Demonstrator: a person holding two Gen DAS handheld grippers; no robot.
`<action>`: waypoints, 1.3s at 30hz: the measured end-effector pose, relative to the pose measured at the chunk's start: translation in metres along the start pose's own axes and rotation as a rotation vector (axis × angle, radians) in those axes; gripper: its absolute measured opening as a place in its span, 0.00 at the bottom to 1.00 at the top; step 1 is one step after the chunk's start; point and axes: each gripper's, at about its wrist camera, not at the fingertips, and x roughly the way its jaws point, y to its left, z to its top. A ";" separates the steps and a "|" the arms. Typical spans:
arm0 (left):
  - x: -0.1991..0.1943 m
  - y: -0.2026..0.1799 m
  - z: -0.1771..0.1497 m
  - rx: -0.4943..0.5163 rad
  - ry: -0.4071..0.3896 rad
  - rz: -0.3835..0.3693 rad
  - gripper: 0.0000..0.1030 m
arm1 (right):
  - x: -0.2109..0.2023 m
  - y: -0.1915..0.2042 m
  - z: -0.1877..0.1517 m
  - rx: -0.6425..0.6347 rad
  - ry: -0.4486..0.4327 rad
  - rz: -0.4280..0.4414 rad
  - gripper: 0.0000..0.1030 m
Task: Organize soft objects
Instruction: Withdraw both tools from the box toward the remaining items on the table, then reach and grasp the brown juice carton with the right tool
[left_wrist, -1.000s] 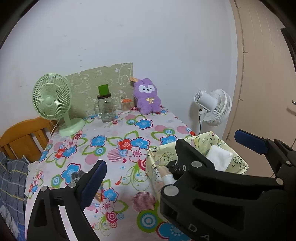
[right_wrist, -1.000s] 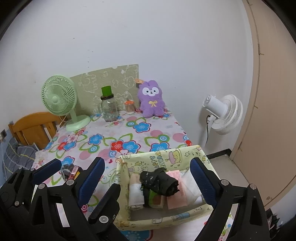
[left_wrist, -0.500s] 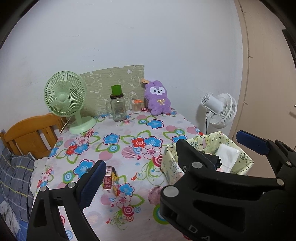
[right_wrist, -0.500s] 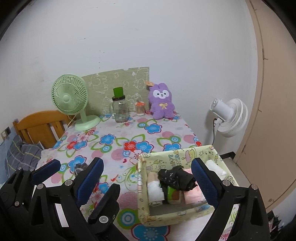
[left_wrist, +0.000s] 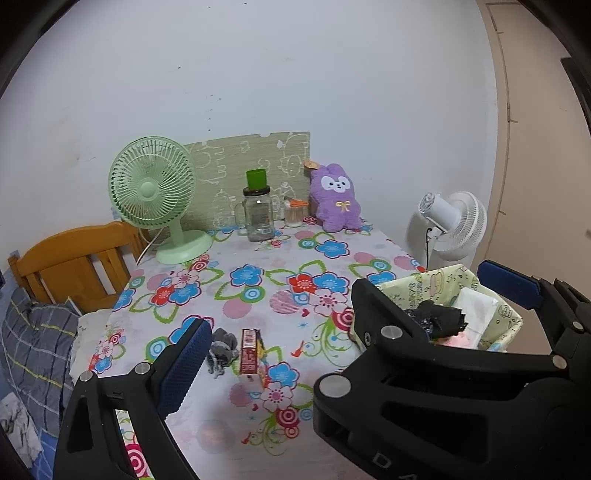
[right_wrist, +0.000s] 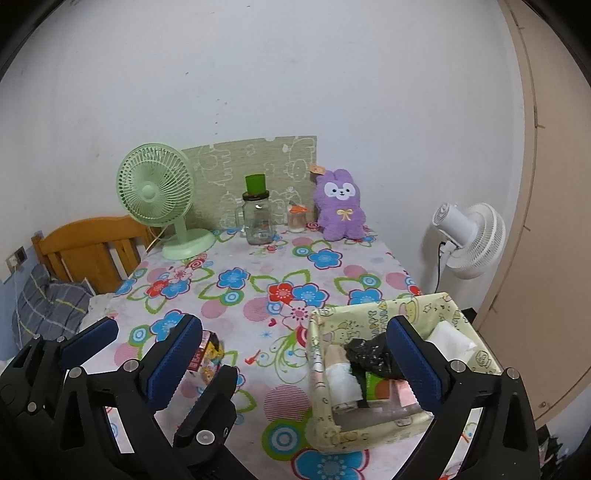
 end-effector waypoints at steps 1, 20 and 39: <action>0.001 0.003 -0.001 -0.002 0.001 0.004 0.95 | 0.001 0.003 0.000 -0.002 -0.002 0.000 1.00; 0.023 0.045 -0.018 -0.059 0.049 0.035 0.95 | 0.035 0.042 -0.012 -0.040 0.057 0.079 1.00; 0.063 0.081 -0.037 -0.098 0.140 0.099 0.95 | 0.092 0.073 -0.028 -0.060 0.179 0.142 1.00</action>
